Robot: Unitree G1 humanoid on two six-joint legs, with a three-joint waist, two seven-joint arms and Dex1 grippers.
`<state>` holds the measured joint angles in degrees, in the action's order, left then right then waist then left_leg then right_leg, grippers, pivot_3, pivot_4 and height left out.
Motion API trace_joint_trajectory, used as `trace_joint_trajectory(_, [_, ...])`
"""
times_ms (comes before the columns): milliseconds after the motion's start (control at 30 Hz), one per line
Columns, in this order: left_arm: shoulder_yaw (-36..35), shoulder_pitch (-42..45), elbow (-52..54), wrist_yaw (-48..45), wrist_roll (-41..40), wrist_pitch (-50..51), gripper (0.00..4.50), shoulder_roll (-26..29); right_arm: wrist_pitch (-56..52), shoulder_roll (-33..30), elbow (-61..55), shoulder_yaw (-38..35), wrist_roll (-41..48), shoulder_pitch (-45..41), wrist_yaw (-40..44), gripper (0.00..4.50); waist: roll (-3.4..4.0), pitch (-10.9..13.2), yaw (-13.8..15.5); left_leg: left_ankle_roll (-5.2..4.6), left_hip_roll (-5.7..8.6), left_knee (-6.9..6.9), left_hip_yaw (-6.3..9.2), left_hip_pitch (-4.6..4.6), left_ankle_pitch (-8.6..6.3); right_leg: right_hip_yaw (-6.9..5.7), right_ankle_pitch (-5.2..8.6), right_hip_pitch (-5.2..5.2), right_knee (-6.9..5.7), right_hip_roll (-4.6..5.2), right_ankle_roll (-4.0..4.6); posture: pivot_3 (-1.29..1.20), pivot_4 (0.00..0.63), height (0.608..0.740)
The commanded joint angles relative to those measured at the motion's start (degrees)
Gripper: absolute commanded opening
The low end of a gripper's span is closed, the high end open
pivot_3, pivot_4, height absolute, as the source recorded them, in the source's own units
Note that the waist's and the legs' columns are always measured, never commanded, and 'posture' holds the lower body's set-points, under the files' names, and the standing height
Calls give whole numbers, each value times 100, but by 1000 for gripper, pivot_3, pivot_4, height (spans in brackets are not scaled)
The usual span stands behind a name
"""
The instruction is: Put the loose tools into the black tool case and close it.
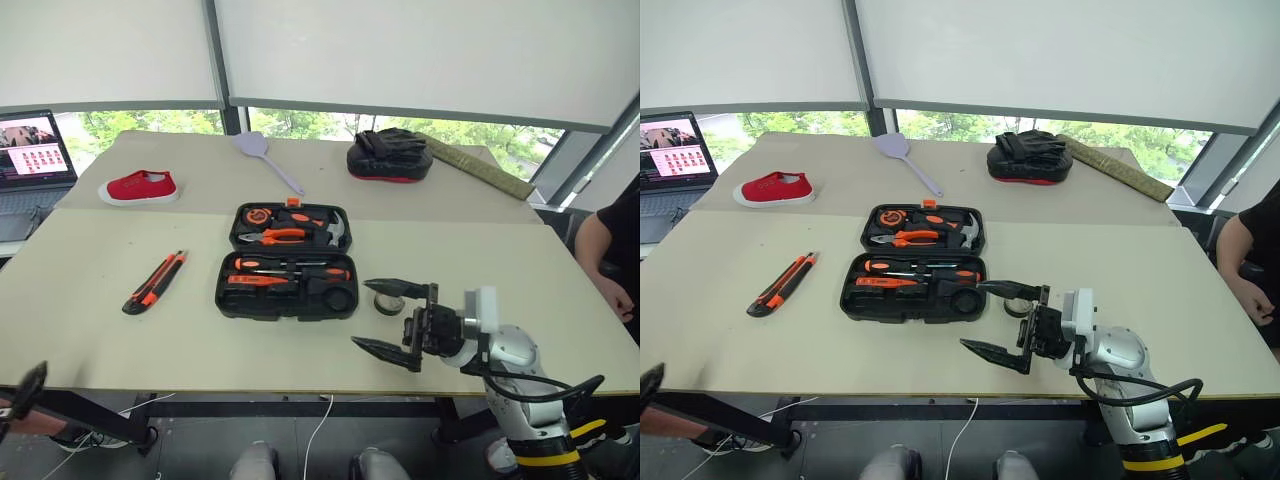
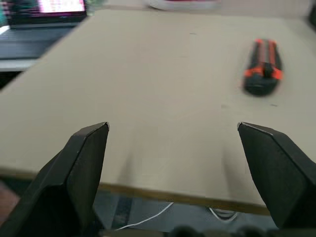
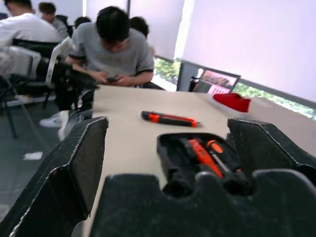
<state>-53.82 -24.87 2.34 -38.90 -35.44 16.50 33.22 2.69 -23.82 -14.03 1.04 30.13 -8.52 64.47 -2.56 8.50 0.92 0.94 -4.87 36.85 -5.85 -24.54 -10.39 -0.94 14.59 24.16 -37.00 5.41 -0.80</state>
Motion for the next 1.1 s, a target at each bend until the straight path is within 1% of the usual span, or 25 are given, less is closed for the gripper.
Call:
trace_joint_trajectory(33, [315,247,414,116,-202,815,4468,600,-24,16,-69,-228,38,-217,-386,4500,2,1,3,1,-1,0,0,0,0,-1,-3,2,0,-1,3,0,150,740])
trace_joint_trajectory(167, [1045,1064,232,381,-38,1852,4468,1470,-102,-86,-107,-139,18,-216,-413,4500,1,1,-2,3,-3,-2,0,0,0,-1,-7,5,-1,-5,6,0,150,740])
trace_joint_trajectory(233, [1328,1654,88,488,-124,2292,4468,1741,-127,-132,-136,-78,0,-210,-379,4500,-6,-4,-23,3,-4,-3,-1,-3,1,1,-7,8,-1,-11,10,0,150,740])
trace_joint_trajectory(300, [1807,2208,-119,419,-18,2593,4468,2009,-159,-138,-153,-59,-1,-214,-414,4500,-16,-10,-38,3,-2,-2,-4,-6,2,9,-21,5,-1,-14,32,0,150,740])
trace_joint_trajectory(367, [2454,2783,-464,337,234,2780,4468,2209,-184,-133,-173,-37,-7,-220,-456,4500,-14,-9,-58,1,0,-3,-8,-12,3,15,-31,-2,-3,-16,5,0,150,740])
trace_joint_trajectory(433, [2995,3364,-905,344,521,2833,4468,2275,-198,-132,-196,-14,-12,-224,-478,4500,-11,-7,-85,-6,1,-11,-10,-15,6,18,-28,1,-4,-21,1,0,150,740])
trace_joint_trajectory(467, [3266,3671,-1183,264,675,2756,4468,2262,-207,-132,-215,-5,-9,-222,-488,4500,-11,-7,-96,-43,1,-13,-10,-14,28,19,-27,1,-8,-23,1,0,150,740])
trace_joint_trajectory(500, [3466,3904,-1406,189,797,2688,4468,2246,-209,-132,-214,4,-10,-228,-495,4500,-11,-6,-106,-42,0,-18,-10,-14,27,20,-25,3,-8,-28,2,0,150,740])
trace_joint_trajectory(567, [4003,4576,-2213,54,1138,2553,4468,2102,-164,-115,-229,21,-10,-251,-502,4500,-13,-5,-116,-42,-3,-22,-9,-15,28,20,-24,5,-9,-35,4,0,150,740])
trace_joint_trajectory(633, [4335,5037,-2783,-34,1392,2420,4468,2002,-124,-111,-265,16,-7,-273,-514,4500,-13,-5,-107,-43,-2,-23,-8,-16,28,20,-23,5,-12,-39,4,0,150,740])
trace_joint_trajectory(700, [4690,5221,-3038,-265,1656,2384,3948,2055,-178,-145,-347,-48,40,-293,-571,4500,-14,-5,-106,-43,-2,-23,-8,-16,29,22,-23,3,-11,-38,3,0,150,740])
trace_joint_trajectory(733, [4749,5258,-3095,-381,1701,2364,3791,2060,-202,-157,-388,-80,61,-289,-606,4500,-13,-5,-101,-43,-1,-22,-9,-16,29,22,-23,1,-11,-38,3,0,150,740])
trace_joint_trajectory(767, [4801,5272,-3123,-516,1740,2362,3393,2079,-219,-161,-430,-104,80,-274,-641,4500,-11,-4,-100,-43,1,-22,-9,-15,29,23,-23,1,-12,-35,1,0,150,740])
trace_joint_trajectory(800, [4743,5283,-3170,-599,1728,2253,3072,2045,-215,-160,-476,-113,85,-242,-672,4500,-11,-4,-98,-43,1,-22,-9,-15,28,23,-22,2,-12,-33,1,0,150,740])
trace_joint_trajectory(833, [4702,5297,-3208,-653,1730,2170,2633,2010,-205,-161,-495,-120,90,-221,-686,4500,-11,-4,-93,-43,1,-22,-9,-15,28,23,-22,1,-12,-33,0,0,150,740])
trace_joint_trajectory(933, [4498,5282,-3263,-882,1686,1814,1706,1989,-186,-184,-549,-125,78,-137,-710,4500,-12,-4,-86,-43,1,-22,-9,-15,28,23,-22,0,-11,-31,0,0,150,740])
trace_joint_trajectory(1000, [4108,5295,-3108,-1364,1438,794,1679,1896,-182,-204,-572,-172,68,-97,-763,4500,-12,-4,-76,-43,2,-21,-9,-16,29,22,-22,1,-11,-29,-1,0,150,740])
trace_joint_trajectory(1033, [3981,5309,-3066,-1521,1375,435,1679,1858,-180,-213,-576,-187,70,-87,-779,4500,-13,-3,-61,-43,3,-21,-9,-18,29,22,-22,2,-10,-28,-1,0,150,740])
trace_joint_trajectory(1100, [3873,5270,-2708,-2205,1166,-113,1679,1846,-173,-271,-572,-227,82,-73,-776,4500,-24,2,-38,-42,-1,-13,-8,-28,29,15,-23,5,-10,-28,0,0,150,740])
